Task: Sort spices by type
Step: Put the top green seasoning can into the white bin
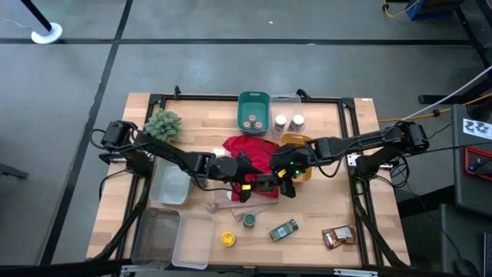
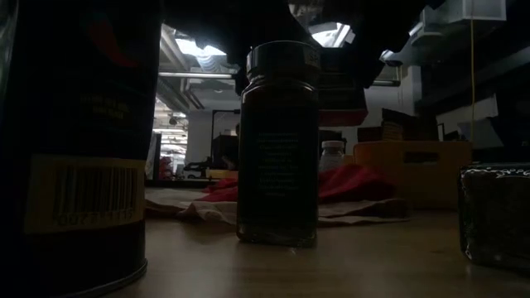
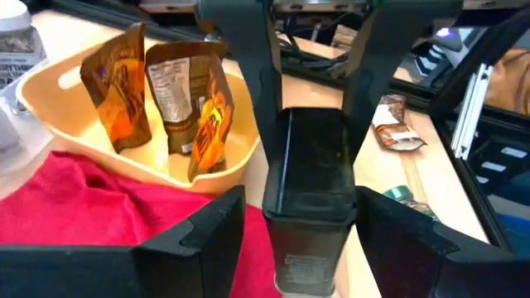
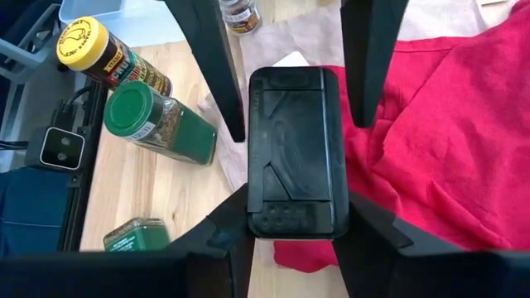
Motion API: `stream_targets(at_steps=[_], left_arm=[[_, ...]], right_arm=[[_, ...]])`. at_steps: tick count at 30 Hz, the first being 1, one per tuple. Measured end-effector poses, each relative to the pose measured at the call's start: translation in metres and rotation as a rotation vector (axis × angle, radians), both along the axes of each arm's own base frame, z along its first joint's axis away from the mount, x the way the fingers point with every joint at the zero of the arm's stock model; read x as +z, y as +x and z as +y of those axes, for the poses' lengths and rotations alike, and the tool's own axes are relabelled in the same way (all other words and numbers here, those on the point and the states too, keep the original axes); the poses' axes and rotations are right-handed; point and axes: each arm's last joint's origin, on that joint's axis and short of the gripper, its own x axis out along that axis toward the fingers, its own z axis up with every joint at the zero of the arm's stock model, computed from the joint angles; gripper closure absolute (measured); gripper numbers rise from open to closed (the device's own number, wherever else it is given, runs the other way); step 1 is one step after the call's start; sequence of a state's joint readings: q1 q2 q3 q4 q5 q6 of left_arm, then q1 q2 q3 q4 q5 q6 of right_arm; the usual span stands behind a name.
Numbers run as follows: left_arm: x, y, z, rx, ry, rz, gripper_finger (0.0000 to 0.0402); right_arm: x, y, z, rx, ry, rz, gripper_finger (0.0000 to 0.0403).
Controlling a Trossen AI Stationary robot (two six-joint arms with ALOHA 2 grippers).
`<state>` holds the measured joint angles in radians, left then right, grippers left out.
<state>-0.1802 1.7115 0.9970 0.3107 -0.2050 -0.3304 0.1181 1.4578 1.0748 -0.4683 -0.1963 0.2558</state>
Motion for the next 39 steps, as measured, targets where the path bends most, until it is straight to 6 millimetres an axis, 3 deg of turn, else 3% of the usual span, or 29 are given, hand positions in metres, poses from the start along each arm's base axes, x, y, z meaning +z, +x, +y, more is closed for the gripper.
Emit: stream_targets(at_steps=[4, 12, 20, 32, 39], left_arm=[[0.0012, 0.0007, -0.0003, -0.009, 0.003, -0.014, 0.0205], [0.0006, 0.0010, 0.0017, -0.078, 0.000, -0.005, 0.0285], [0.0006, 0.0011, 0.0016, -0.090, 0.009, -0.005, 0.0285], [0.0018, 0.0006, 0.0013, -0.106, 0.036, -0.008, 0.0285], [0.0025, -0.0055, 0.0022, -0.106, 0.042, 0.054, 0.0285]], right_arm=[[0.0001, 0.0001, 0.0000, 0.001, 0.000, -0.001, 0.0268], [0.0003, 0.0002, 0.0004, 0.006, 0.002, -0.005, 0.0268], [0.0003, 0.0003, 0.0002, 0.000, -0.002, -0.005, 0.0261], [0.0026, 0.0028, 0.0001, -0.005, 0.003, -0.038, 0.0195], [0.0017, -0.0061, -0.0011, 0.014, -0.023, 0.025, 0.0183]])
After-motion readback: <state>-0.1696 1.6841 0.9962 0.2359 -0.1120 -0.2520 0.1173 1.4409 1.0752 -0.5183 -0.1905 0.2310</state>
